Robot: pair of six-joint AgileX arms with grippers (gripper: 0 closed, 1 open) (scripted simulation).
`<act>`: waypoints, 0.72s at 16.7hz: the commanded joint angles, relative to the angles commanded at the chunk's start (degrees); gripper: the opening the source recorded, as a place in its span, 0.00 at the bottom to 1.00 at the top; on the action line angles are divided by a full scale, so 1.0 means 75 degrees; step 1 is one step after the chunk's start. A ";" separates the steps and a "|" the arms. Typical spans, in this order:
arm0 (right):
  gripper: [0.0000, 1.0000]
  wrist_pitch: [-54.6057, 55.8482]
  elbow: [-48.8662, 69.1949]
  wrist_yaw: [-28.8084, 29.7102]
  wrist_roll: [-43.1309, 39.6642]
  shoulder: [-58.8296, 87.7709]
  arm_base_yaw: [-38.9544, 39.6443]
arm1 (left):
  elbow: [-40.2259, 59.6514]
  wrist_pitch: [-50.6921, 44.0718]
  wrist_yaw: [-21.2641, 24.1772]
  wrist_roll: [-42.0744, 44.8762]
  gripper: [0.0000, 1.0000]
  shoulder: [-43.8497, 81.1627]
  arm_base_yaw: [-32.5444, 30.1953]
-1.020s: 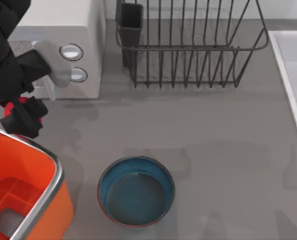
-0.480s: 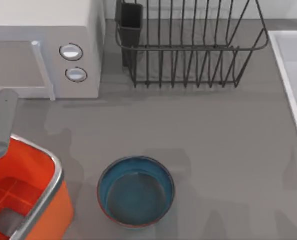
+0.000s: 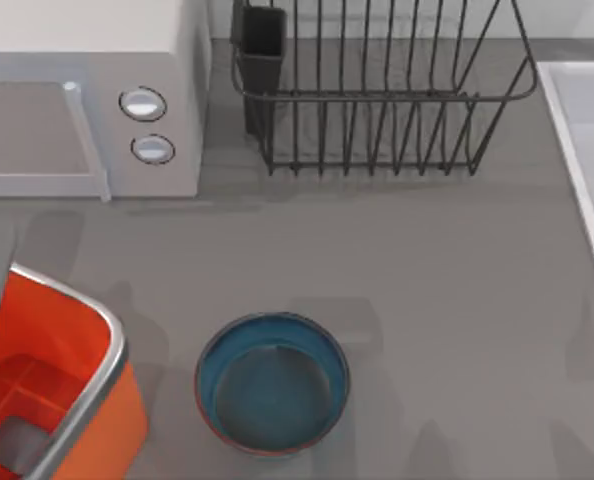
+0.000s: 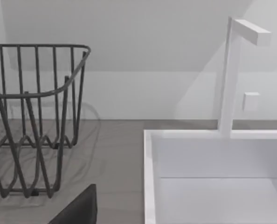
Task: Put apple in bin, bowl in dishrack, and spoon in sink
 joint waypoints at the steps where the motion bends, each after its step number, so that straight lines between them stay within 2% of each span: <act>1: 1.00 0.0000 0.0000 0.0000 0.0000 0.0000 0.0000 | -0.0025 0.0025 0.0000 -0.0010 0.00 0.0000 -0.0006; 4: 1.00 0.0000 0.0000 0.0000 0.0000 0.0000 0.0000 | -0.0550 0.0555 0.0002 -0.0107 0.00 0.0012 -0.0076; 8: 1.00 0.0000 0.0000 0.0000 0.0000 0.0000 0.0000 | -0.1775 0.1868 0.0007 -0.0212 0.00 0.0047 -0.0168; 12: 1.00 0.0000 0.0000 0.0000 0.0000 0.0000 0.0000 | -0.2066 0.2163 0.0012 -0.0261 0.00 0.0084 -0.0228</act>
